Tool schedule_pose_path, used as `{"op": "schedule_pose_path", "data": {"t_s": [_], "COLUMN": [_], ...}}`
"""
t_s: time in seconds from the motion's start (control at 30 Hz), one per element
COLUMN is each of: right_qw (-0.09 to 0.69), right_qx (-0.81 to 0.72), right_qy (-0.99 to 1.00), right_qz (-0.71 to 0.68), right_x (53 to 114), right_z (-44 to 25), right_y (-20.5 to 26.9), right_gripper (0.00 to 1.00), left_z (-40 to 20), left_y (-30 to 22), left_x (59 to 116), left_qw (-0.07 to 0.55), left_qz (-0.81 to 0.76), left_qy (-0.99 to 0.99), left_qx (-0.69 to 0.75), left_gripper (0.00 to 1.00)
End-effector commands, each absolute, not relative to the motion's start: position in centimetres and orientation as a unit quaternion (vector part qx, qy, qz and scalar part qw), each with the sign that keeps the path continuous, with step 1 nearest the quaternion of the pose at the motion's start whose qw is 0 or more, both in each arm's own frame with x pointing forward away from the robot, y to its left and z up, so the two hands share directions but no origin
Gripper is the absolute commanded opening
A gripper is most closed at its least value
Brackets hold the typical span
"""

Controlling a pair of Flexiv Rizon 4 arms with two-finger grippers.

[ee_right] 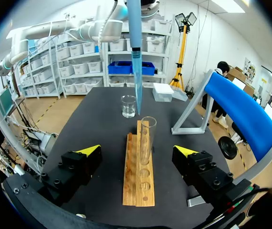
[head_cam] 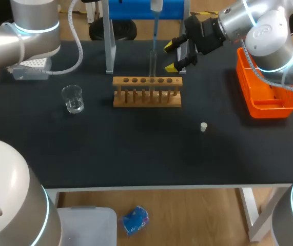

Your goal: Invert the test tube, pick up the pipette, mount the tip to pipette, aspirate from beaker and dispense into the tube, eject the tip, return the pipette, and cap with the stopper.

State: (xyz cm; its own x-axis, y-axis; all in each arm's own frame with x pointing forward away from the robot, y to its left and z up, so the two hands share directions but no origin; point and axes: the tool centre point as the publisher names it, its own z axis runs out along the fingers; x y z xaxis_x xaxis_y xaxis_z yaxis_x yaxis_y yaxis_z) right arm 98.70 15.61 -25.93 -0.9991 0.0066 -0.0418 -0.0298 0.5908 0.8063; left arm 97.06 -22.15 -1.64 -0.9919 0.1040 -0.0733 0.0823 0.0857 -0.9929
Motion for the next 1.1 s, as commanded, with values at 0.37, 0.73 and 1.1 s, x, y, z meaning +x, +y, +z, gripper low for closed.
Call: {"op": "schedule_pose_path", "data": {"t_s": [0.37,0.73,1.1], "right_qw": [0.02,0.02,0.02], "right_qx": [-0.007,-0.007,-0.007], "right_qy": [0.892,0.892,0.892], "right_qz": [0.452,0.452,0.452], "right_x": [98.8,98.8,98.8], "right_z": [-26.0,-26.0,-26.0], "right_y": [15.6,15.6,15.6], "right_gripper": [1.0,1.0,1.0], "left_z": [-2.8,-3.3,-3.9], "left_y": [-22.1,-21.6,-21.7], "left_x": [98.2,98.9,98.8], "left_qw": [0.016,0.012,0.031], "left_qz": [0.675,0.669,0.674], "left_qy": [-0.736,-0.741,-0.737], "left_qx": [-0.061,-0.057,-0.048], "left_gripper": [0.0,0.0,0.0]}}
